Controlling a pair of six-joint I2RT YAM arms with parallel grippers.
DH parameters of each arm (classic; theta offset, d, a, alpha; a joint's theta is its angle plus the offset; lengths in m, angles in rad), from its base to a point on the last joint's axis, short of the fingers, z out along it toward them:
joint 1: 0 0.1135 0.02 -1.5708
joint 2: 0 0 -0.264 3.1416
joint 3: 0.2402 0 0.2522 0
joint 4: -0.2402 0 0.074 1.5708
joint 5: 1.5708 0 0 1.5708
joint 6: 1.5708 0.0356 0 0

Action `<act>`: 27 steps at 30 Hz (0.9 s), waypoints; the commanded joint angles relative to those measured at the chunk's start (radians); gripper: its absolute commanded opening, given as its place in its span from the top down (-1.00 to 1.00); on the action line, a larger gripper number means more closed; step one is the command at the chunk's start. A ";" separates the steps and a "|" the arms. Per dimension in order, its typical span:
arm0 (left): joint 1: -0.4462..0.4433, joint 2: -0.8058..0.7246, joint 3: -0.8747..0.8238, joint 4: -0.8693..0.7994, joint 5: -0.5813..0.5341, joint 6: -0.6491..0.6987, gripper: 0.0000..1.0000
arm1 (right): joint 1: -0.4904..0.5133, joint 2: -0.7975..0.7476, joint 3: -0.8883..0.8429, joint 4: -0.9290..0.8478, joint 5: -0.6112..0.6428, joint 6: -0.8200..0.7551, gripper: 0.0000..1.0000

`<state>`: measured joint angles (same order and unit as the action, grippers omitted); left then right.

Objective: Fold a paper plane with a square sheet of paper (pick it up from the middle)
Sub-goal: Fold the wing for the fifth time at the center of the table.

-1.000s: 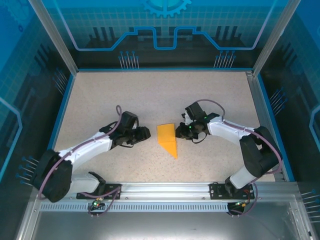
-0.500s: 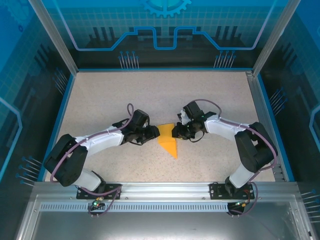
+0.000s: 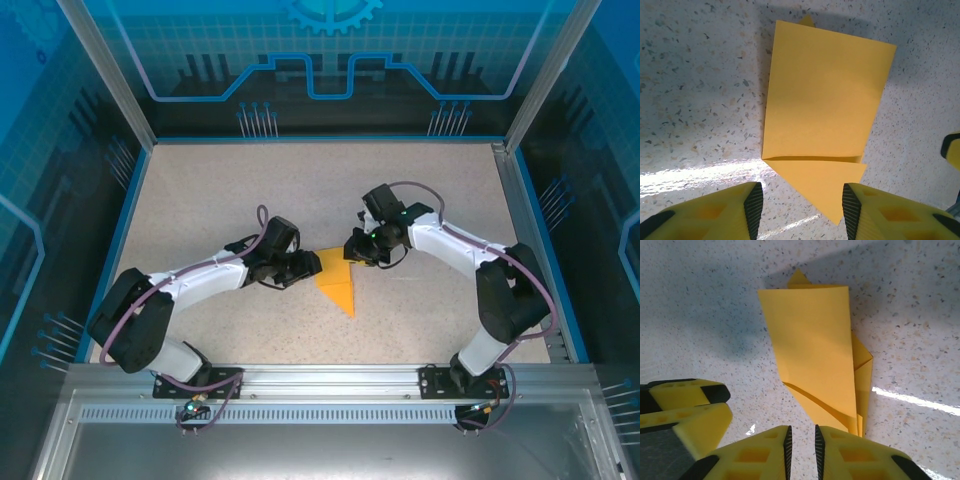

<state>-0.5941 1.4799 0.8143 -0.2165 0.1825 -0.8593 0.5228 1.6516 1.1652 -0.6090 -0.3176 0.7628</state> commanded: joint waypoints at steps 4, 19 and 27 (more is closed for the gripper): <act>-0.002 -0.029 0.029 -0.044 0.032 0.019 0.02 | -0.015 -0.001 0.094 -0.090 -0.030 -0.024 0.52; -0.002 -0.022 0.006 -0.013 -0.001 -0.005 0.02 | -0.022 -0.035 -0.055 0.063 -0.083 -0.052 0.65; -0.001 0.025 0.023 0.019 -0.005 -0.026 0.03 | -0.010 -0.001 -0.108 0.135 -0.140 -0.082 0.84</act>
<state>-0.5938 1.4792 0.8165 -0.2081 0.1806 -0.8665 0.5163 1.6371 1.0657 -0.5056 -0.4313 0.7059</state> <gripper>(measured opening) 0.488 0.079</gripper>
